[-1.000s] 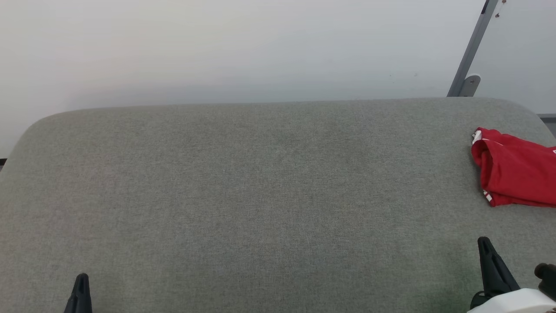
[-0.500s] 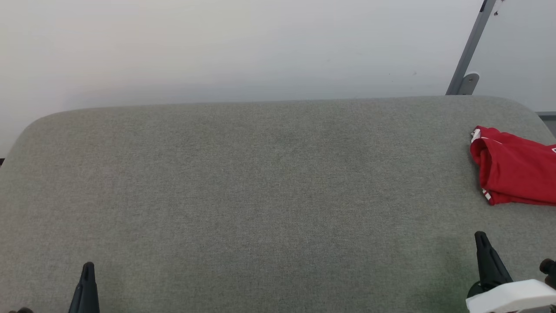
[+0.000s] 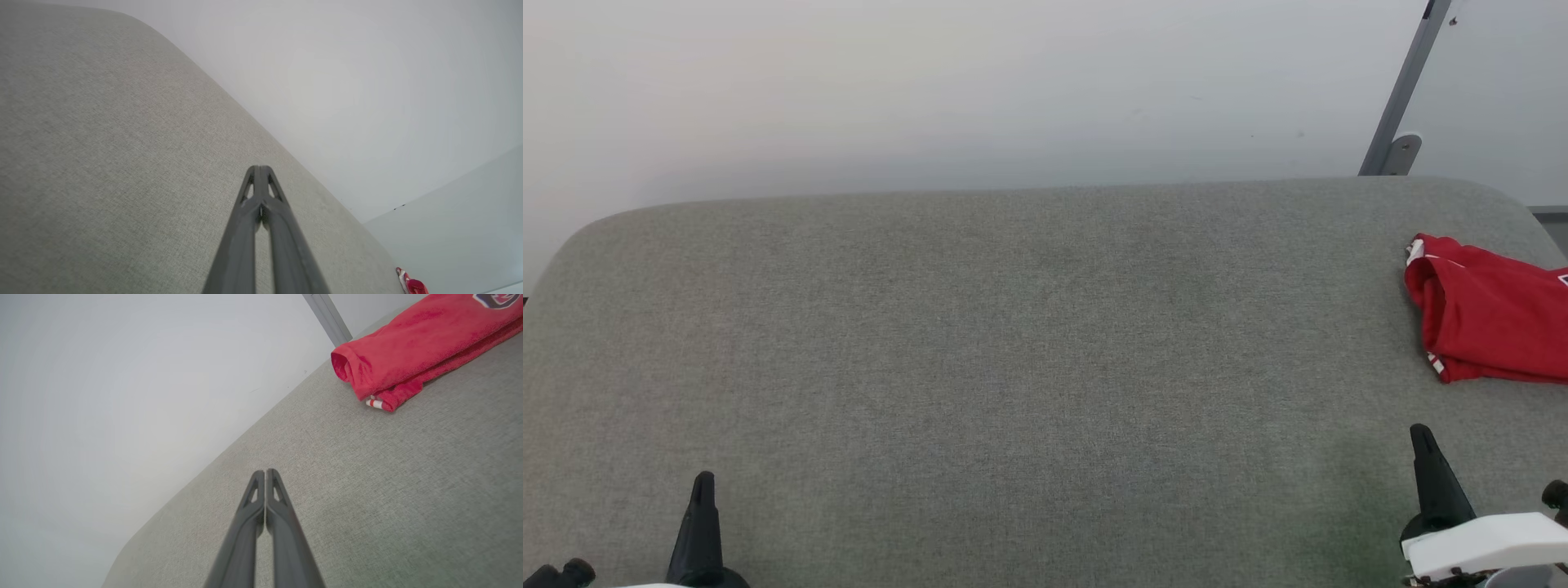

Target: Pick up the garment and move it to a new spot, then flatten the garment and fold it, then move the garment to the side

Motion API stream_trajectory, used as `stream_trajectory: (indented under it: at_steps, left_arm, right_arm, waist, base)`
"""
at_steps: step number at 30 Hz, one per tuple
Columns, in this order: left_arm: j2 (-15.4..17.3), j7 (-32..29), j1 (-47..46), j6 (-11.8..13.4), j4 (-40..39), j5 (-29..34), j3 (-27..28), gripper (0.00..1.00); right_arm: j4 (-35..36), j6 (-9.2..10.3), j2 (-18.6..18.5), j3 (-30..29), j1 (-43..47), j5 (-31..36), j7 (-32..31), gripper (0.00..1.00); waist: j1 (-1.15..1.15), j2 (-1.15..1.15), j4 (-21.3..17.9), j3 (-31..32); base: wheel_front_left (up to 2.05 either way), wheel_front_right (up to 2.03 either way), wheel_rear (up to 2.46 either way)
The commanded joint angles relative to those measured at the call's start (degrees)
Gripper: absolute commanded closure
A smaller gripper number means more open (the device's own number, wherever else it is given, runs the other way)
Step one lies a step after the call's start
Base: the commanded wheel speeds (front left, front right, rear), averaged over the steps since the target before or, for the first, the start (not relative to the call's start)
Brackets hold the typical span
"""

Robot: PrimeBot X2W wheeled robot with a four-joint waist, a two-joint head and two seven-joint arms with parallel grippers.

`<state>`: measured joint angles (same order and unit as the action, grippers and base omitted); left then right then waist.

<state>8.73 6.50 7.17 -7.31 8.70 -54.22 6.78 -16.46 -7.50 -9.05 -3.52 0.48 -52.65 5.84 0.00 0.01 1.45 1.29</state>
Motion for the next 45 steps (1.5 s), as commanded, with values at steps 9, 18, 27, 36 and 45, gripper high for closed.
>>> stream_trajectory:
  at_steps: [9, 18, 27, 36, 45]
  left_arm:
    - [-0.5, -1.97, -3.08, -0.11, 0.29, -6.09, 0.11, 1.0]
    - [-1.32, -3.61, -4.65, -0.13, 1.02, -10.81, 0.05, 1.0]
    - [-2.06, -5.18, -6.15, -0.15, 1.71, -15.25, 0.01, 1.0]
    - [-2.67, -6.56, -7.61, -0.18, 2.32, -19.35, -0.04, 1.0]
    - [-3.34, -7.89, -8.88, -0.2, 2.9, -23.07, -0.08, 1.0]
  right_arm:
    - [1.28, 0.0, 0.7, -0.61, -2.31, -6.19, -2.01, 1.0]
    - [1.46, 0.0, 1.5, -1.02, -3.07, -11.19, -3.53, 1.0]
    - [1.65, 0.0, 2.28, -1.36, -3.78, -15.78, -5.0, 1.0]
    - [1.84, 0.0, 2.94, -1.63, -4.33, -19.95, -6.31, 1.0]
    - [2.02, 0.01, 3.63, -1.92, -4.89, -23.86, -7.5, 1.0]
  waist:
    - [0.0, -0.01, -0.14, -0.14]
    - [0.0, -0.01, -0.28, -0.29]
    - [0.0, -0.01, -0.42, -0.43]
    - [0.0, -0.01, -0.57, -0.57]
    - [0.0, -0.01, -0.71, -0.72]
  base:
    - [0.0, 0.0, 0.0]
    - [0.0, 0.0, 0.0]
    - [0.0, 0.0, 0.0]
    - [0.0, 0.0, 0.0]
    - [0.0, 0.0, 0.0]
